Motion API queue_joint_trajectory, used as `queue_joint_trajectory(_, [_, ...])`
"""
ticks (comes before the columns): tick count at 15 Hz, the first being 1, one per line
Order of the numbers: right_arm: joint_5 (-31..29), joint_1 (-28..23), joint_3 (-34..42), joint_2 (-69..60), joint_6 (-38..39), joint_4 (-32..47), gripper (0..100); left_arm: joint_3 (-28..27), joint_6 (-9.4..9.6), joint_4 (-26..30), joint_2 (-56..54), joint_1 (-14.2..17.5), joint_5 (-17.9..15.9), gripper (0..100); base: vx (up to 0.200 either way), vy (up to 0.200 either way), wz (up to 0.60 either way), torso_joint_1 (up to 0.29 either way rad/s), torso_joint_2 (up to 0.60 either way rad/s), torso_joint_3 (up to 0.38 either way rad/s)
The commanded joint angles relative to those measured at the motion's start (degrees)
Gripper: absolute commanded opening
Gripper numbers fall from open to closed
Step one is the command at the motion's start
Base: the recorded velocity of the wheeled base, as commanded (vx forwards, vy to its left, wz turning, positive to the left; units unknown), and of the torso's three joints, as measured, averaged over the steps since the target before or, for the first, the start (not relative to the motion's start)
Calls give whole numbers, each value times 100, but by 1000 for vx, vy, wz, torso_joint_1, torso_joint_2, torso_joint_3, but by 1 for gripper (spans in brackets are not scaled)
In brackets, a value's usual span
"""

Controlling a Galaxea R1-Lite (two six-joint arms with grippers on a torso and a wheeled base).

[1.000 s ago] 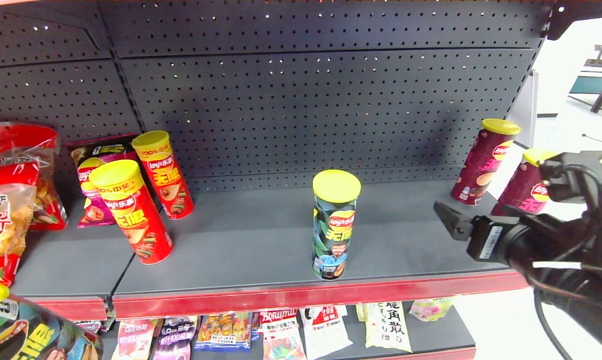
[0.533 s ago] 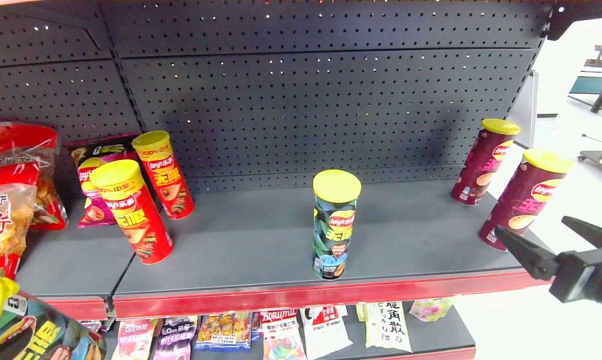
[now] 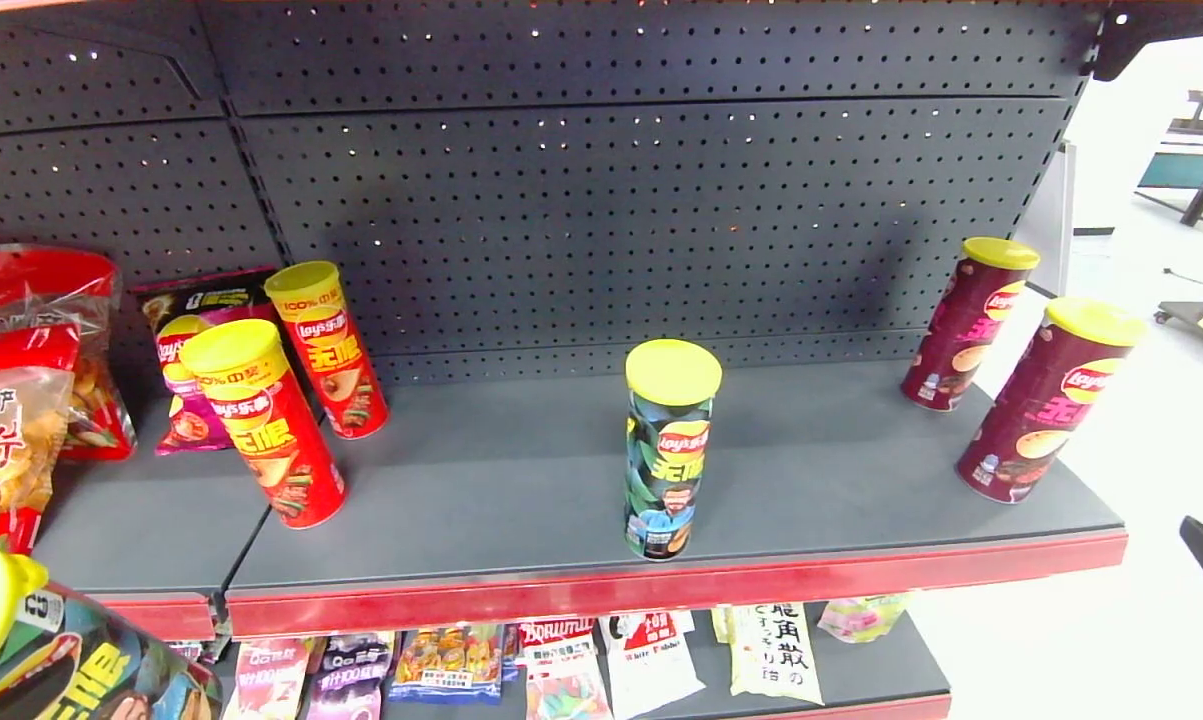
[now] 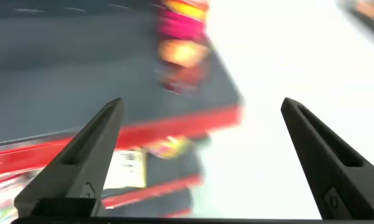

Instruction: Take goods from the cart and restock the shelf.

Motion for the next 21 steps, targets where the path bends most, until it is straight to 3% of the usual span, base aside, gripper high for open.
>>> queue_joint_trajectory(1, [643,-631,509,-1322,-24,471,100,-40,-8,1,30,4,-205,0,0,0,0,0,0,0])
queue_joint_trajectory(5, [845,-570,684,-3247,-244,2264,100,-5,-8,1,38,4,-478,0,0,0,0,0,0,0])
queue_joint_trajectory(6, [889,-350,623,-4267,-340,3222,100,-13,-17,1,38,4,-592,0,0,0,0,0,0,0])
queue_joint_trajectory(11, [774,-306,623,-4231,108,3222,100,-5,-34,-8,47,4,-698,0,0,0,0,0,0,0])
queue_joint_trajectory(13, [1223,-297,667,-4231,-68,3099,100,4,-34,1,30,4,-830,0,0,0,0,0,0,0])
queue_joint_trajectory(14, [1908,-315,755,-4231,99,2950,100,4,-34,1,38,4,-944,0,0,0,0,0,0,0])
queue_joint_trajectory(16, [1671,-315,790,-4231,679,2853,100,-5,-34,1,38,4,-1023,0,0,0,0,0,0,0])
queue_joint_trajectory(18, [2075,-201,851,-4249,161,2783,100,4,-34,1,30,4,-1163,0,0,0,0,0,0,0])
queue_joint_trajectory(21, [1899,-86,983,-4416,169,2475,100,13,-34,1,91,-32,-1322,0,0,0,0,0,0,0])
